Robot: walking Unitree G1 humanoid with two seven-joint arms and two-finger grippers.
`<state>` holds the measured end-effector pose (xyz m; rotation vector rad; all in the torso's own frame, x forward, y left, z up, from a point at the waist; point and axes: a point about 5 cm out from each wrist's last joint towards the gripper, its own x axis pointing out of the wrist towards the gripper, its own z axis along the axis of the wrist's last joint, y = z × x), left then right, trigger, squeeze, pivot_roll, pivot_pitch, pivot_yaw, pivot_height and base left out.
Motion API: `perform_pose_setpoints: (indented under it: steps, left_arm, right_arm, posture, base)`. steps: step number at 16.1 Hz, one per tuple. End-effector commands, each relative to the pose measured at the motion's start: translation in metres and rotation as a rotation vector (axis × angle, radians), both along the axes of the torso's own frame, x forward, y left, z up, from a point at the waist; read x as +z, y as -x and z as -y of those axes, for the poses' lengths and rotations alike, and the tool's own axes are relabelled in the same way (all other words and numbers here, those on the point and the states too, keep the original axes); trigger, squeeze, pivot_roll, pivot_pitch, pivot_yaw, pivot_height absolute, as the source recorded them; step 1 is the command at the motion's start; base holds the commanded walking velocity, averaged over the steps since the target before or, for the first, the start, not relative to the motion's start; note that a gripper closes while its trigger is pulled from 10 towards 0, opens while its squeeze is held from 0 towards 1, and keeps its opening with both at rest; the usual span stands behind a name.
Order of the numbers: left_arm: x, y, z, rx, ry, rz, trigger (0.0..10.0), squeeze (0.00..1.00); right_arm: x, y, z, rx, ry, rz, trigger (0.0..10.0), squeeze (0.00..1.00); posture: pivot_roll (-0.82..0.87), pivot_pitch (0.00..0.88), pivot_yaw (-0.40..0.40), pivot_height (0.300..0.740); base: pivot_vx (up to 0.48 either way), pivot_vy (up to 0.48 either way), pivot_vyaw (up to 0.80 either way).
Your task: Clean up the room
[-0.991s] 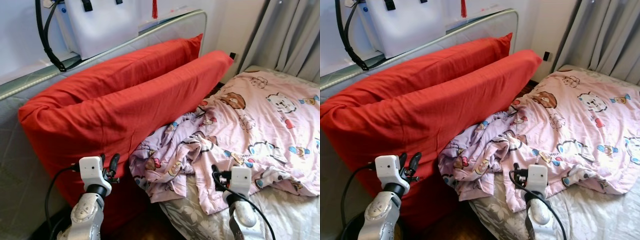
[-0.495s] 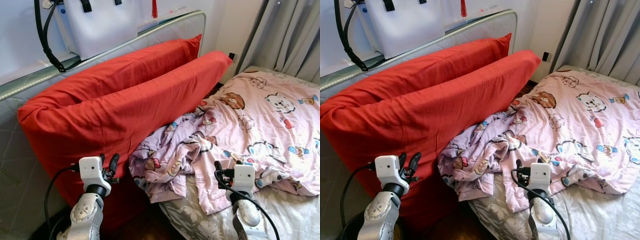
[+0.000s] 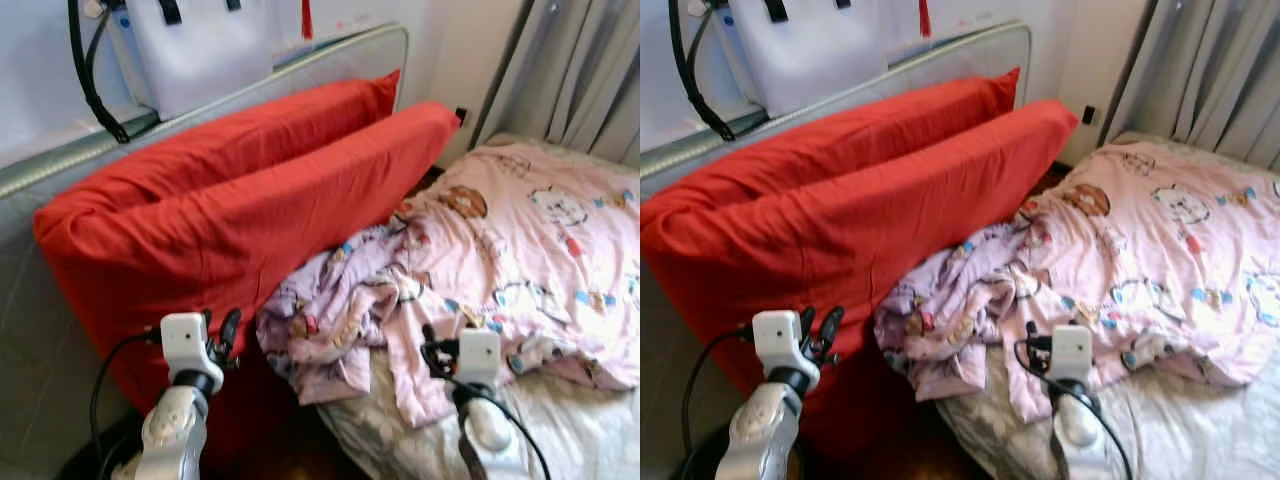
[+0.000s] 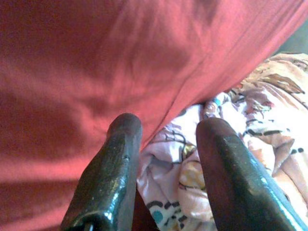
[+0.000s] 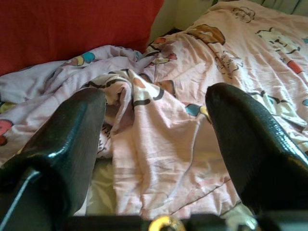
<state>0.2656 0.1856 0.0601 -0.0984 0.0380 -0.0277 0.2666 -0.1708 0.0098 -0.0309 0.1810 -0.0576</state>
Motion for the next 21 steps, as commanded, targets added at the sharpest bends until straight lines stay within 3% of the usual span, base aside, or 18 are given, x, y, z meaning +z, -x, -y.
perform_pose_setpoints:
  steps: [1, 21]
  left_arm:
    - [-0.0044, 0.003, -0.0016, 0.002, -0.011, -0.023, 10.0, 0.0]
    - [-0.0036, 0.0019, -0.0033, 0.005, -0.015, -0.027, 10.0, 0.0]
  right_arm:
    - [0.0012, 0.0003, -0.003, 0.005, 0.001, 0.009, 10.0, 0.0]
    - [-0.0015, 0.0002, -0.0119, 0.033, -0.009, -0.018, 10.0, 0.0]
  posture:
    - [0.03, 0.016, 0.003, 0.68]
    - [0.04, 0.027, 0.003, 0.68]
  base:
    - [0.0, 0.0, 0.0]
    - [0.0, 0.0, 0.0]
